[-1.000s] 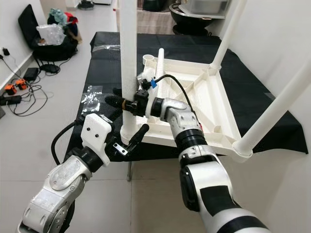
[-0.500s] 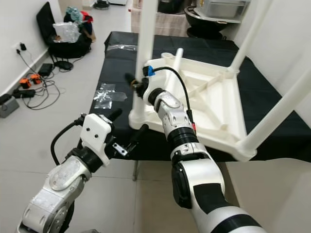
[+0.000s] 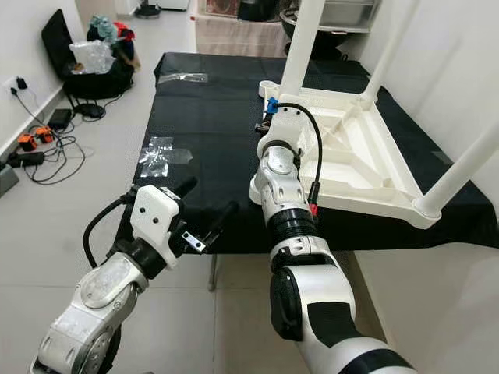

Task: Building children table

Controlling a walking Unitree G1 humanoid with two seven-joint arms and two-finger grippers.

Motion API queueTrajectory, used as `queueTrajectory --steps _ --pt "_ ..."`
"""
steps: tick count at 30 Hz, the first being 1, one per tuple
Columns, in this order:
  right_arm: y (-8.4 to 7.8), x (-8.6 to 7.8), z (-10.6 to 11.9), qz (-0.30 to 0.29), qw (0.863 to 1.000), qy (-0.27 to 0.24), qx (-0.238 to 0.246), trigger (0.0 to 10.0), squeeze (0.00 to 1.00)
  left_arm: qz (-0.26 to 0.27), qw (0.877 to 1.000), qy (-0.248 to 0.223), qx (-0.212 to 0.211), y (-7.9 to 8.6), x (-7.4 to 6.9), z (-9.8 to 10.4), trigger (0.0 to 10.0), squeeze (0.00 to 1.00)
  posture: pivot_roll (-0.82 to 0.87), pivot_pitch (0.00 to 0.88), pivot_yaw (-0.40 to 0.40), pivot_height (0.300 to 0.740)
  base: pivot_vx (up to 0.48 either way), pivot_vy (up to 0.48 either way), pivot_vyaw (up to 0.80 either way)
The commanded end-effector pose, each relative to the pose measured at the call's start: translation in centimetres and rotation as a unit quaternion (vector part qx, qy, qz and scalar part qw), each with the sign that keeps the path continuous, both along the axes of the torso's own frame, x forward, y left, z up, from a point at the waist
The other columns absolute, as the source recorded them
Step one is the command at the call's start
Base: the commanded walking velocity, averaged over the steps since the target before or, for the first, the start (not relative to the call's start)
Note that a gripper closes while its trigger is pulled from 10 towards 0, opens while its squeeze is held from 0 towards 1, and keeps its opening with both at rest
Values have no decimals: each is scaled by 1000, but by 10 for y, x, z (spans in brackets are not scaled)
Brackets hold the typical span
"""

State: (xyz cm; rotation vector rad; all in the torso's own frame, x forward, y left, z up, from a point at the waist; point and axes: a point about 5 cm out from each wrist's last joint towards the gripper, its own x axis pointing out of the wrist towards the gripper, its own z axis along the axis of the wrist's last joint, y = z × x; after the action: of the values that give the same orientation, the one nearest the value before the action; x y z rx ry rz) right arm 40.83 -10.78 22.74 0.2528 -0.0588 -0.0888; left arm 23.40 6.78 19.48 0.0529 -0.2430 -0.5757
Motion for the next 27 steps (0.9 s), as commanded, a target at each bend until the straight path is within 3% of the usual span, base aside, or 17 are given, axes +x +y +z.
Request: queueTrajectory --steps 1,2,3,4,6,9,12,13,15,17,18,19,23,25,26,27 --pt "6 1 20 29 998 -48 4 10000 1000 5 1000 16 7 3 0 -10 10000 0 59 22 -88 740 0 0 0" --pt "6 1 20 29 998 -48 4 10000 1000 5 1000 16 7 3 0 -10 10000 0 59 22 -88 740 0 0 0" --pt "8 0 29 44 996 -74 0 10000 0 7 1000 21 8 5 0 -13 10000 0 59 22 -88 740 0 0 0" --pt "8 0 29 44 996 -74 0 10000 0 7 1000 21 8 5 0 -13 10000 0 59 22 -88 740 0 0 0" --pt "14 0 47 113 986 -119 -33 10000 0 8 1000 24 8 5 0 -14 10000 0 56 21 -85 740 0 0 0" --pt "25 0 45 248 963 -97 -43 10000 0 6 1000 22 6 4 0 -12 10000 0 55 21 -86 740 0 0 0" --pt "26 -1 41 290 951 -91 -54 10000 0 6 1000 21 5 4 1 -12 10000 0 54 22 -90 740 0 0 0" --pt "26 -6 33 370 922 -82 -79 10000 0 5 1000 20 5 3 1 -11 10000 0 53 22 -88 740 0 0 0" --pt "26 -6 33 370 922 -82 -79 10000 0 5 1000 20 5 3 1 -11 10000 0 53 22 -88 740 0 0 0" --pt "21 -17 14 506 851 -67 -128 10000 0 6 1000 18 4 3 1 -10 10000 0 57 23 -94 740 0 0 0" --pt "21 -17 14 506 851 -67 -128 10000 0 6 1000 18 4 3 1 -10 10000 0 57 23 -94 740 0 0 0" --pt "20 -20 2 550 823 -46 -132 10000 0 6 1000 15 2 3 0 -8 10000 0 58 27 -95 740 0 0 0" --pt "22 -19 -4 550 823 -31 -140 10000 0 7 1000 13 1 3 0 -7 10000 0 62 28 -96 740 0 0 0" --pt "24 -15 -12 521 838 -11 -164 10000 0 8 1000 13 2 3 0 -7 10000 0 67 29 -97 740 0 0 0" --pt "24 -13 -13 503 847 -7 -174 0 0 9 1000 12 2 4 0 -7 10000 0 67 29 -97 740 0 0 0" --pt "24 -13 -13 503 847 -7 -174 0 0 9 1000 12 2 4 0 -7 10000 0 67 29 -97 740 0 0 0"
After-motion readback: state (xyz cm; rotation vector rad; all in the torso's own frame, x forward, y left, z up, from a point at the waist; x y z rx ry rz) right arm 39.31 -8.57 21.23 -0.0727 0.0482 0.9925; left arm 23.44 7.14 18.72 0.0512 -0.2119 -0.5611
